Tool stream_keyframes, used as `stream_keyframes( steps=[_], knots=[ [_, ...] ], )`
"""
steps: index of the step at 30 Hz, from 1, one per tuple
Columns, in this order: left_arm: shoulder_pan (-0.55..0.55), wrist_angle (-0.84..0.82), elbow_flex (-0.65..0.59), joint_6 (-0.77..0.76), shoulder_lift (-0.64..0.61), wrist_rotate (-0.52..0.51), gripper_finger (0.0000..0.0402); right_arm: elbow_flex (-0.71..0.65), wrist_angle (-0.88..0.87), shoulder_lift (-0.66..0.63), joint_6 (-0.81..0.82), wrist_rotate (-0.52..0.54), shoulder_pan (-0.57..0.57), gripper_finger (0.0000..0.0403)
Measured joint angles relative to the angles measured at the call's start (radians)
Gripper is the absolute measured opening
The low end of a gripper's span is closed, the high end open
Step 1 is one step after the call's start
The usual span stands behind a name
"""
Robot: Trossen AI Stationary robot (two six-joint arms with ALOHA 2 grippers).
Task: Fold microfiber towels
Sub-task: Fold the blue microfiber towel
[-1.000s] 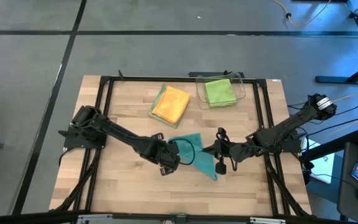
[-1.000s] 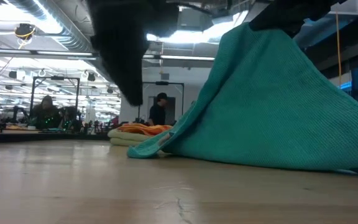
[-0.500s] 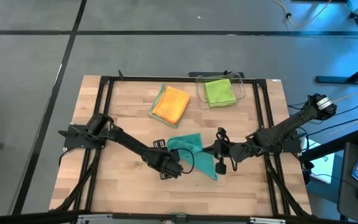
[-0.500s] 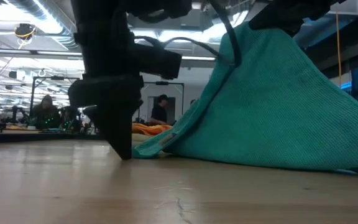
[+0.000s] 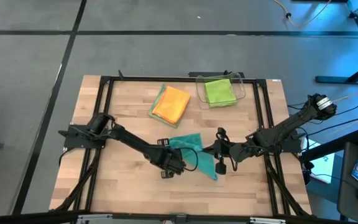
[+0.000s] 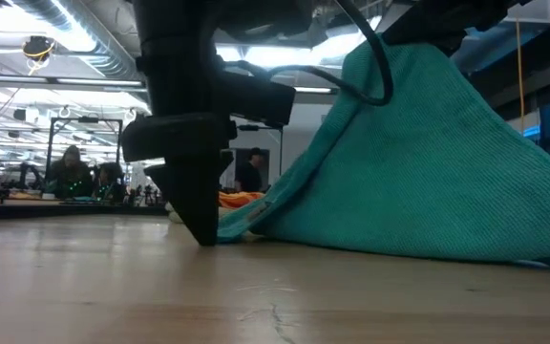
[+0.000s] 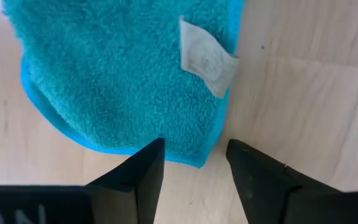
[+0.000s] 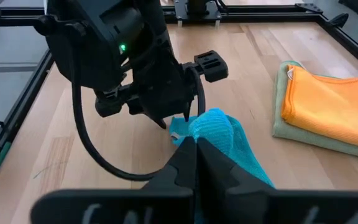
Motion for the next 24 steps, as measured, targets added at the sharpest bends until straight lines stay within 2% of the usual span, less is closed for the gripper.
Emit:
stream_keyframes(
  steps=[6,13,18,24],
  knots=[
    [0.018,0.003,0.001,0.001,0.003,0.022,0.0135,0.0,0.0,0.0,0.0,0.0,0.0,0.0006],
    [0.018,0.006,-0.004,-0.043,-0.011,0.025,0.0016,0.0,0.0,0.0,0.0,0.0,0.0,0.0006],
    [0.012,-0.022,0.002,-0.151,-0.017,-0.064,0.0002,0.0,-0.001,0.0,0.0,0.0,0.0,0.0006],
    [0.01,-0.281,0.081,-0.227,-0.087,-0.162,0.0,0.013,-0.044,-0.009,-0.053,0.002,-0.002,0.0006]
  ],
)
